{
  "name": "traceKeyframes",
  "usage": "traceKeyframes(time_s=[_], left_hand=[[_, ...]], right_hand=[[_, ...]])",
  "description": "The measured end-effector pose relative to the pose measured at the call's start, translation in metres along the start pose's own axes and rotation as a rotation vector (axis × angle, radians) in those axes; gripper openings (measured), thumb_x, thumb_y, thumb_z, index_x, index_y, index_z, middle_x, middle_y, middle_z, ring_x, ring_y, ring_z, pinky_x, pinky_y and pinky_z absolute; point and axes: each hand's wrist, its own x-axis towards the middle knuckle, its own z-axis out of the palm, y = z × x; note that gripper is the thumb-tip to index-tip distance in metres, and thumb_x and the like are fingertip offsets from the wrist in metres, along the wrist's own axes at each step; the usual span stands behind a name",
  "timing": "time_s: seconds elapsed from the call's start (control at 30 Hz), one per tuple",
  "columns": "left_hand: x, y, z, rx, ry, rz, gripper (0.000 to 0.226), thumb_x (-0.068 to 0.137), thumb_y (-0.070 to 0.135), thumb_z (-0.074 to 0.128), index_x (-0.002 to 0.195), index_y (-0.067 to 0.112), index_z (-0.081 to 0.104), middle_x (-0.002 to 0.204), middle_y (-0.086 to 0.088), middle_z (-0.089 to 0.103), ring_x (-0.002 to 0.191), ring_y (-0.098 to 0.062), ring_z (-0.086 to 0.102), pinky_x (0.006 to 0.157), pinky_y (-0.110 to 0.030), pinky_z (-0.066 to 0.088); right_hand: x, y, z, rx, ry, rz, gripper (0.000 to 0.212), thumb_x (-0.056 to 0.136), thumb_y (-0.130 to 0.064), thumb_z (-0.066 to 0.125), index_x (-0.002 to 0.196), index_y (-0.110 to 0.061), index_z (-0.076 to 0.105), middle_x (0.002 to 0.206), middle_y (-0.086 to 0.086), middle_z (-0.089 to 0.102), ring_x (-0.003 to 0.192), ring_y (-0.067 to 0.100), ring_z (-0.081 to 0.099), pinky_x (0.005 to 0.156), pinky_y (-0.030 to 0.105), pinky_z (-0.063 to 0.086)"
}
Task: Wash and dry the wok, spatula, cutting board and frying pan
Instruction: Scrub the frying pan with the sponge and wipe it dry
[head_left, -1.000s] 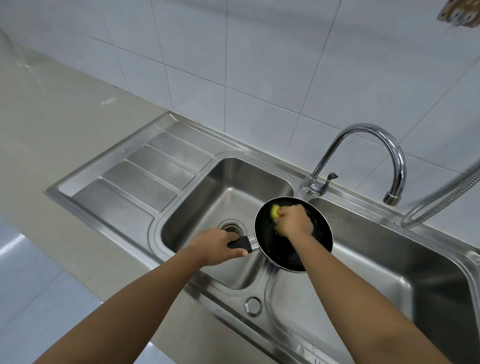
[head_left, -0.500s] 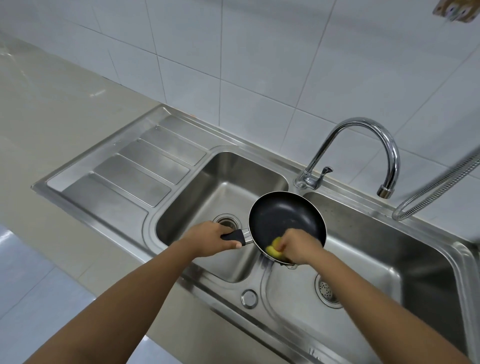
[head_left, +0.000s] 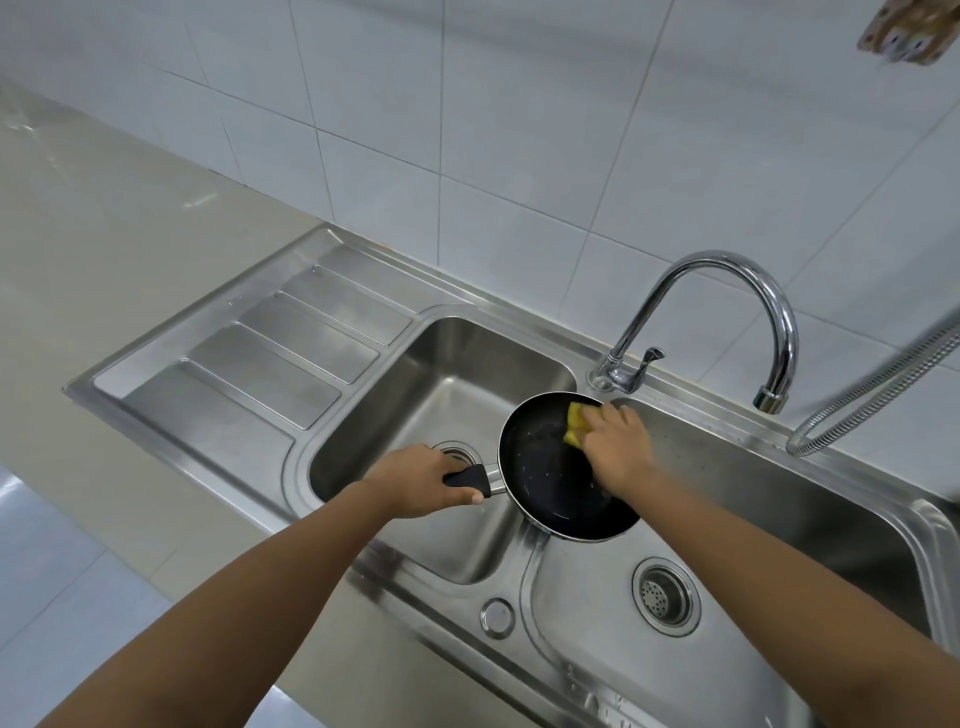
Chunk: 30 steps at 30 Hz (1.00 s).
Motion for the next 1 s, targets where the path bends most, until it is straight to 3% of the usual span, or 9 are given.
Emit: traceKeyframes(time_s=[0.17,0.27,0.33,0.4,0.47,0.53,0.7,0.93,1.0], left_hand=[[0.001,-0.003,0.002,-0.023,0.014,-0.012,0.049,0.085,0.073,0.049,0.112,0.035,0.064,0.092,0.008,0.066,0.086,-0.015,0.061,0.068,-0.028,0.045],[0.004,-0.001,-0.002,-0.046,-0.007,-0.005,0.043,0.085,0.072,0.049,0.104,0.036,0.064,0.087,0.009,0.065,0.083,-0.014,0.061,0.062,-0.026,0.041],[0.004,0.000,-0.004,-0.056,-0.020,-0.001,0.042,0.085,0.072,0.050,0.102,0.036,0.064,0.084,0.009,0.064,0.081,-0.013,0.060,0.060,-0.025,0.039],[0.004,0.000,-0.003,-0.049,-0.017,-0.006,0.044,0.084,0.073,0.050,0.104,0.036,0.064,0.085,0.010,0.063,0.082,-0.014,0.060,0.060,-0.026,0.039],[0.003,0.001,-0.001,-0.028,-0.012,-0.013,0.048,0.083,0.074,0.048,0.109,0.036,0.064,0.089,0.010,0.064,0.086,-0.014,0.060,0.064,-0.027,0.042],[0.000,0.001,0.004,-0.028,-0.006,-0.014,0.052,0.083,0.075,0.047,0.111,0.034,0.064,0.091,0.008,0.066,0.086,-0.014,0.061,0.068,-0.029,0.047],[-0.005,0.000,0.016,-0.037,0.015,-0.021,0.055,0.082,0.078,0.044,0.106,0.033,0.065,0.088,0.006,0.066,0.083,-0.016,0.061,0.069,-0.031,0.049],[-0.003,0.001,0.014,-0.033,0.023,-0.028,0.054,0.083,0.077,0.045,0.111,0.035,0.065,0.090,0.006,0.067,0.084,-0.015,0.061,0.068,-0.030,0.048],[-0.001,0.002,0.009,-0.033,0.008,-0.027,0.051,0.083,0.076,0.046,0.109,0.036,0.065,0.085,0.008,0.066,0.081,-0.013,0.060,0.063,-0.028,0.042]], right_hand=[[-0.043,0.002,-0.009,-0.037,-0.145,0.104,0.022,0.089,-0.028,0.055,0.108,-0.023,0.065,0.114,-0.003,0.063,0.118,0.025,0.042,0.096,0.041,0.031],[-0.063,-0.007,-0.019,0.176,-0.296,0.052,0.021,0.088,-0.040,0.053,0.093,-0.024,0.066,0.099,0.003,0.063,0.110,0.026,0.046,0.089,0.038,0.031],[-0.062,-0.022,-0.023,0.352,-0.352,-0.006,0.015,0.087,-0.029,0.049,0.082,-0.022,0.061,0.096,0.006,0.060,0.103,0.028,0.050,0.083,0.037,0.030],[-0.052,-0.040,-0.017,0.504,-0.347,-0.097,0.020,0.090,-0.022,0.045,0.090,-0.021,0.065,0.118,0.002,0.062,0.114,0.032,0.050,0.089,0.039,0.035],[-0.037,-0.053,-0.011,0.623,-0.316,-0.141,0.035,0.096,-0.022,0.041,0.122,-0.032,0.062,0.150,-0.009,0.041,0.130,0.032,0.038,0.106,0.047,0.031],[-0.021,-0.057,-0.010,0.650,-0.267,-0.137,0.045,0.100,-0.022,0.039,0.141,-0.040,0.044,0.160,-0.016,0.017,0.135,0.033,0.030,0.113,0.050,0.026],[0.004,-0.035,-0.005,0.539,-0.187,0.007,0.059,0.097,-0.021,0.046,0.148,-0.043,0.027,0.163,-0.005,0.004,0.138,0.039,0.030,0.111,0.048,0.031],[-0.035,-0.029,0.002,0.520,-0.241,0.124,0.050,0.078,-0.031,0.072,0.118,-0.023,0.043,0.134,0.015,0.044,0.114,0.039,0.055,0.091,0.043,0.049],[-0.046,-0.043,0.001,0.585,-0.240,0.080,0.057,0.082,-0.032,0.070,0.132,-0.028,0.043,0.132,0.013,0.041,0.115,0.037,0.056,0.093,0.040,0.048]])
